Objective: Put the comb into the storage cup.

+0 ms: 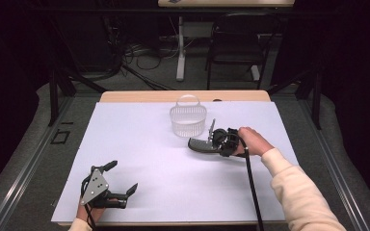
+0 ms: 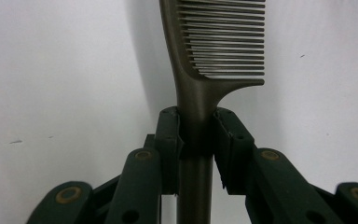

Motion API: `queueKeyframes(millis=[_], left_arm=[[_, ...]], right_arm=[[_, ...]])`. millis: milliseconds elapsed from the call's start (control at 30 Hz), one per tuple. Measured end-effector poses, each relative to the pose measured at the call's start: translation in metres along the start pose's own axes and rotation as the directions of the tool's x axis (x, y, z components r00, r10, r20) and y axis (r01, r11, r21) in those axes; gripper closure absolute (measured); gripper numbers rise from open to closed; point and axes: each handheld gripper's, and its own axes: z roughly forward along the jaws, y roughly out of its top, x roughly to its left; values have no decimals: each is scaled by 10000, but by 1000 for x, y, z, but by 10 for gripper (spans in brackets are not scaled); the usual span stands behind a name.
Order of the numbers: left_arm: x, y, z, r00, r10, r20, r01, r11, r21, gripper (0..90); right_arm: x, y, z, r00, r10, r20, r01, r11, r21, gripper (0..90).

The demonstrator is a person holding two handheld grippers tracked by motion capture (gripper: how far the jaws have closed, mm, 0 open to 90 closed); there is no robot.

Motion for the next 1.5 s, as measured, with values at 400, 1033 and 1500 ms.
queueKeyframes(millis=[400,1033,1500], left_arm=[[0,0,0,10000,13,-5,-13,10000,31,3],[0,0,0,10000,-13,-55,14,10000,11,3],[0,0,0,10000,49,-60,-48,10000,11,3]], right_arm=[[3,-7,-13,9996,206,-189,-212,9991,-358,728],[9,-21,-30,9965,825,-95,-830,9861,-1442,728],[13,-29,-34,9903,1387,-44,-1360,9637,-2298,728]])
